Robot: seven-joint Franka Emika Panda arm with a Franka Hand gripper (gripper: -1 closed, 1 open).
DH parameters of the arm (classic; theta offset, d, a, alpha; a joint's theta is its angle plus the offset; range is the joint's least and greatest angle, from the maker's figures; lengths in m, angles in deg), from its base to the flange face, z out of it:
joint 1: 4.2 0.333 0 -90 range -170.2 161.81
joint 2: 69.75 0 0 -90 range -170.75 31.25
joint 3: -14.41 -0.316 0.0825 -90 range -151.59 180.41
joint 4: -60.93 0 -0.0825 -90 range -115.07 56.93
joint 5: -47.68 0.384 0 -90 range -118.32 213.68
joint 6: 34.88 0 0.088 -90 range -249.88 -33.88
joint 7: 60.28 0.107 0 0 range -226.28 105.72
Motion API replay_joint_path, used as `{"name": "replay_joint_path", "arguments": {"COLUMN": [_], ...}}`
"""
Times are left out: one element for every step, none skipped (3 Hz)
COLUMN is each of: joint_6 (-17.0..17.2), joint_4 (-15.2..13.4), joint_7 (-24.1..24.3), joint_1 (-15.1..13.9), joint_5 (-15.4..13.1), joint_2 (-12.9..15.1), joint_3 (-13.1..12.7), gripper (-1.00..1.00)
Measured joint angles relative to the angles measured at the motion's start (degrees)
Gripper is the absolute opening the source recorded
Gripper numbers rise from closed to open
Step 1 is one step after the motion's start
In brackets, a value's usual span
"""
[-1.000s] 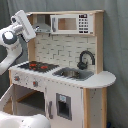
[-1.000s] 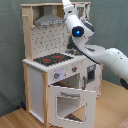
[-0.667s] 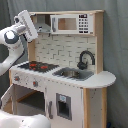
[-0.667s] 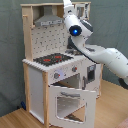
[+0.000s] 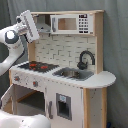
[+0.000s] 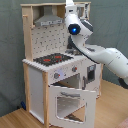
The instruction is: Play with the kitchen
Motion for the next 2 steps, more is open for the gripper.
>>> {"name": "replay_joint_path", "arguments": {"joint_6": [5.64, 11.22], "joint_4": [-0.16, -1.14], "joint_7": [1.97, 3.45], "joint_1": [0.00, -0.03], "joint_5": [-0.11, -0.27], "joint_2": [0.00, 0.00], "joint_3": [0.18, 0.19], "gripper": [-1.00, -1.00]}}
